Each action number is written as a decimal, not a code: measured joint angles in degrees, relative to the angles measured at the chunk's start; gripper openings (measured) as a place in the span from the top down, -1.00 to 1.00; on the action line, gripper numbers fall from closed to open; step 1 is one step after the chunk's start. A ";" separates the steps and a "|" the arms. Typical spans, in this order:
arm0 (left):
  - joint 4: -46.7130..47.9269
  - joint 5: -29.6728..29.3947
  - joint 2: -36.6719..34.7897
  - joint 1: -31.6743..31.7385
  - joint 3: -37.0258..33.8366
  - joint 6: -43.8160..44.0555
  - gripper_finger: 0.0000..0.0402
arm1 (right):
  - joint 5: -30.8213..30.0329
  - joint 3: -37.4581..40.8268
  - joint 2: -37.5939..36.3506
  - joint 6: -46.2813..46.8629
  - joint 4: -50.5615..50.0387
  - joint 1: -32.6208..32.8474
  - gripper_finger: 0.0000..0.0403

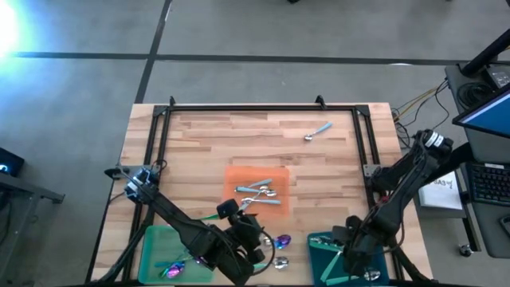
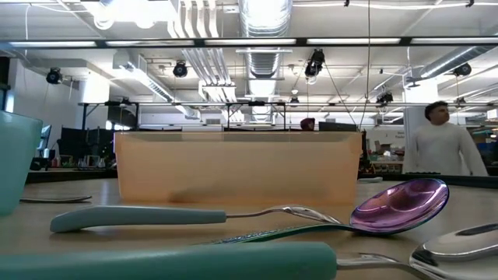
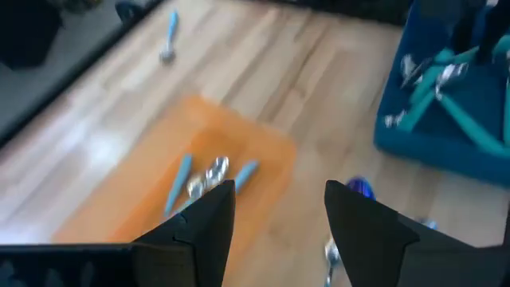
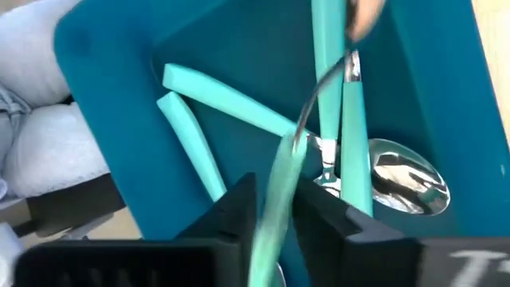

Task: Sort silverware by color (type)
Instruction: Put the green spoon into the blue bin, then put the blue spoon into the orange bin

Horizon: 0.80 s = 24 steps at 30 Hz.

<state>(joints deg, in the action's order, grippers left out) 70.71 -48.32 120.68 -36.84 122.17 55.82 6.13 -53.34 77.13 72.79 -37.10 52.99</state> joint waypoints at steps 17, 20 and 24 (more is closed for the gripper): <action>6.80 16.17 0.09 -0.02 -1.93 4.71 0.10 | -1.69 -4.11 -2.91 -6.06 -5.06 -3.63 0.28; 5.99 19.15 0.09 -0.09 -4.82 4.77 0.10 | -2.32 -4.31 -2.93 -9.78 -6.39 -5.90 0.30; 2.83 20.67 0.11 -0.09 -11.15 4.62 0.10 | -3.04 -4.31 -2.93 -14.54 -7.29 -9.11 0.32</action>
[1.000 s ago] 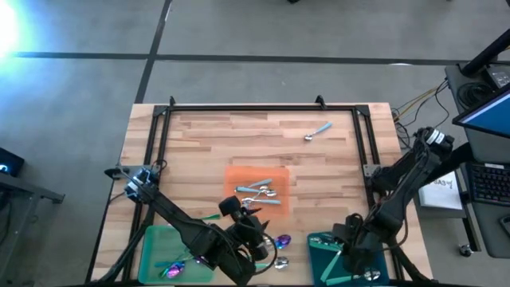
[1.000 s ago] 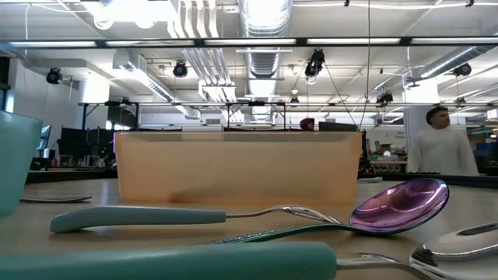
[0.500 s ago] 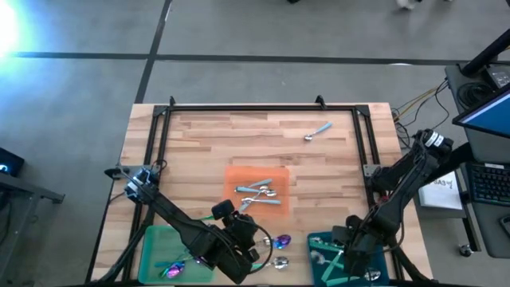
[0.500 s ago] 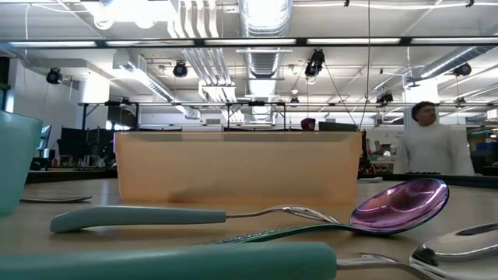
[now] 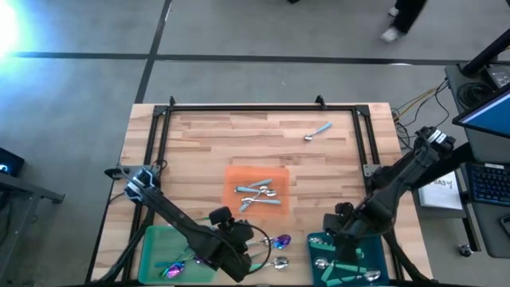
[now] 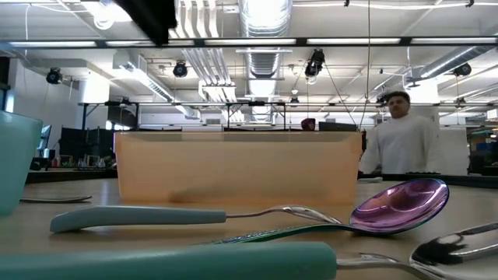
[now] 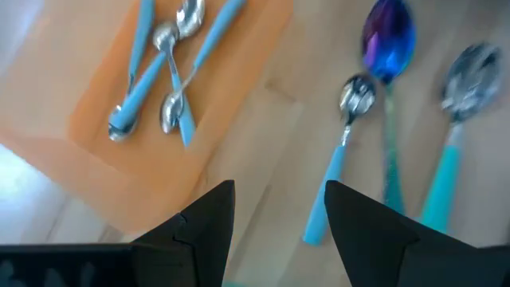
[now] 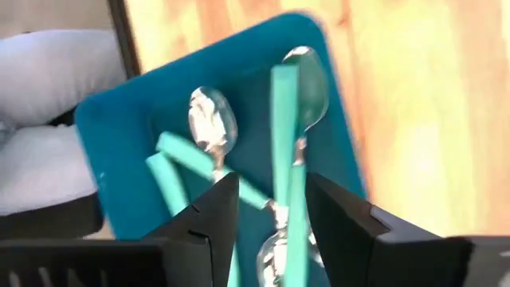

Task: Sort silverware by color (type)
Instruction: Put the blue spoon into the orange bin

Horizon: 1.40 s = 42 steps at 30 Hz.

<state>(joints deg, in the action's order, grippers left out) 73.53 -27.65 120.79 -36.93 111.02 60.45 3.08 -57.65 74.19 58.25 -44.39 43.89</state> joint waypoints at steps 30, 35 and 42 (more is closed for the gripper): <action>-27.94 10.48 0.95 0.31 -22.71 1.89 0.19 | -0.21 0.00 0.02 -7.78 -0.33 -3.33 0.33; -27.97 10.68 2.80 0.25 -22.84 1.92 0.19 | -0.23 0.00 0.02 -8.17 -0.34 -3.33 0.33; -28.11 11.91 3.78 0.41 -22.68 1.78 0.28 | -0.22 0.00 0.02 -8.32 -0.33 -3.33 0.33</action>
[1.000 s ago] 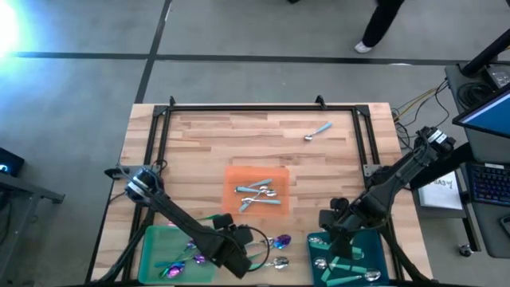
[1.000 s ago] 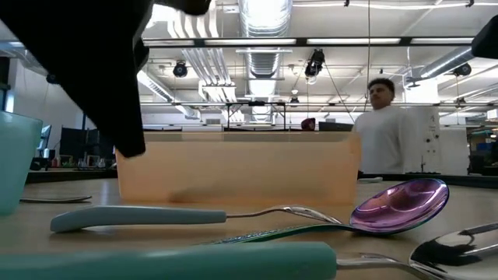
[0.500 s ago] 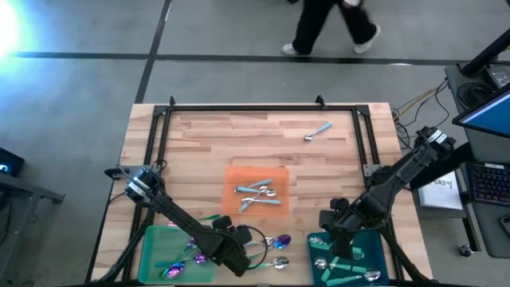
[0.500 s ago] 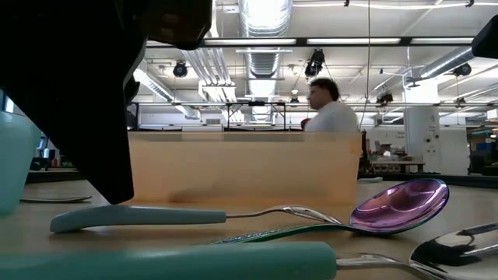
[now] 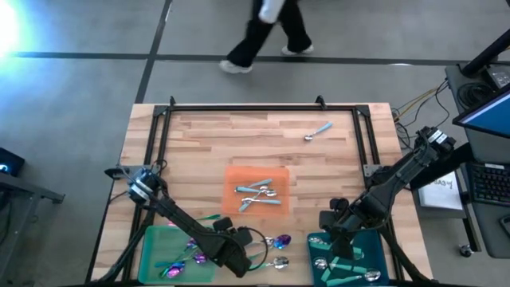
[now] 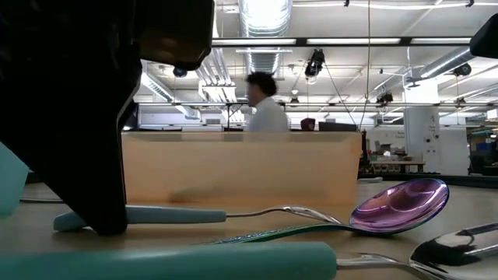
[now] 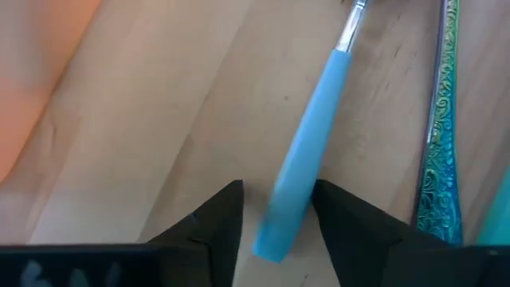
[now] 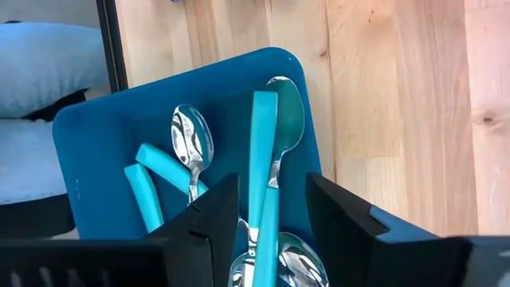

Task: Sort silverware by color (type)
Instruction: Put the blue spoon into the orange bin

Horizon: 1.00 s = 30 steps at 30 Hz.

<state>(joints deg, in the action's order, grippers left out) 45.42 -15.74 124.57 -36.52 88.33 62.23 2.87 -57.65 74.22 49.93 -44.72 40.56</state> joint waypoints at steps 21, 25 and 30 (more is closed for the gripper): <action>7.78 0.83 -0.59 0.23 13.03 -5.28 0.83 | -1.63 0.00 0.00 -0.09 0.06 -0.07 0.34; 15.15 -4.86 -0.49 0.74 17.95 -5.90 0.83 | -9.29 0.00 0.02 -1.40 0.47 -0.11 0.34; 25.98 -18.64 -0.59 1.20 25.68 -4.47 0.83 | -19.87 0.00 0.02 -4.72 3.23 -0.11 0.34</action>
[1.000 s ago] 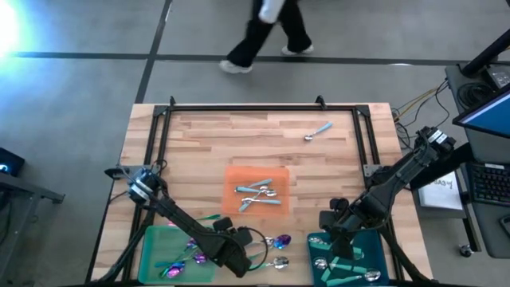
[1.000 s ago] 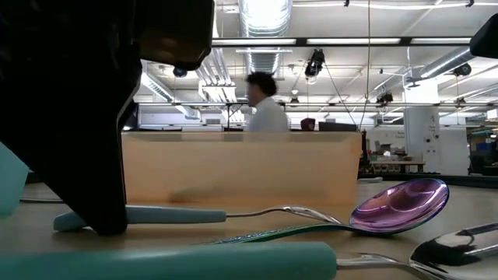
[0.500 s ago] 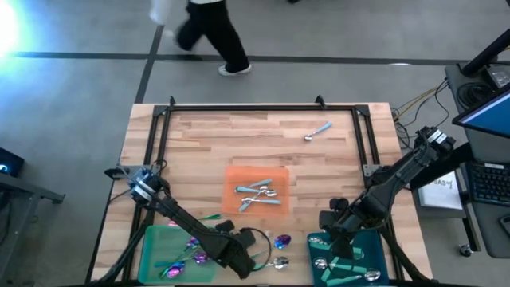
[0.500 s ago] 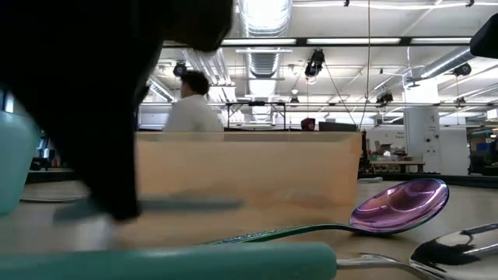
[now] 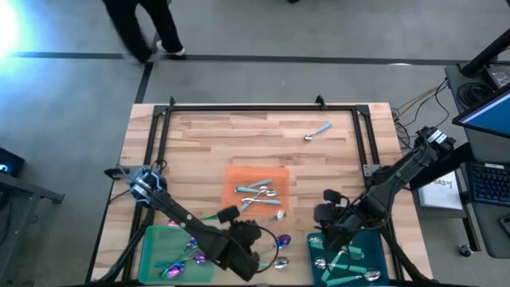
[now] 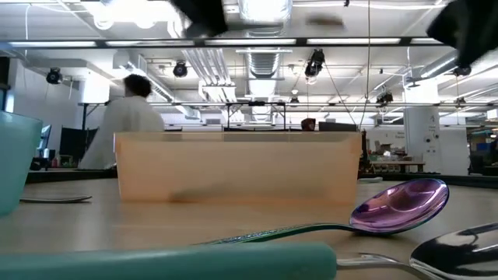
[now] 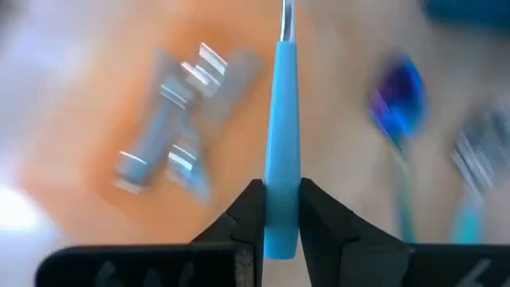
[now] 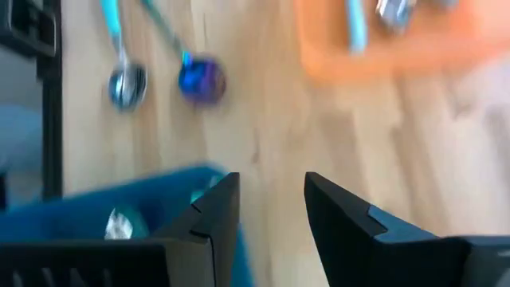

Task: Sort silverware by color (type)
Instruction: Put the blue spoon into the orange bin

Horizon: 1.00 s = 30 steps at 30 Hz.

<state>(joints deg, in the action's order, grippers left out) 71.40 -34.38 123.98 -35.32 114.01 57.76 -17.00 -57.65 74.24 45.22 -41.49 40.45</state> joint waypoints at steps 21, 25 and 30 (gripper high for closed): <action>7.67 -37.39 -0.15 -0.69 15.37 4.26 0.82 | -11.46 0.00 0.00 -38.41 53.43 -12.64 0.34; 7.67 -39.57 -0.15 -0.67 15.35 4.26 0.82 | -8.44 0.00 0.00 -38.40 55.96 -14.48 0.34; 7.65 -40.77 -0.15 -0.69 15.29 4.26 0.82 | -8.00 0.00 0.00 -38.82 58.03 -15.38 0.26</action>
<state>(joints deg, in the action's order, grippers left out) 79.05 -75.16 123.83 -36.01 129.30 62.02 -25.00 -57.65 74.24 6.39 16.54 25.06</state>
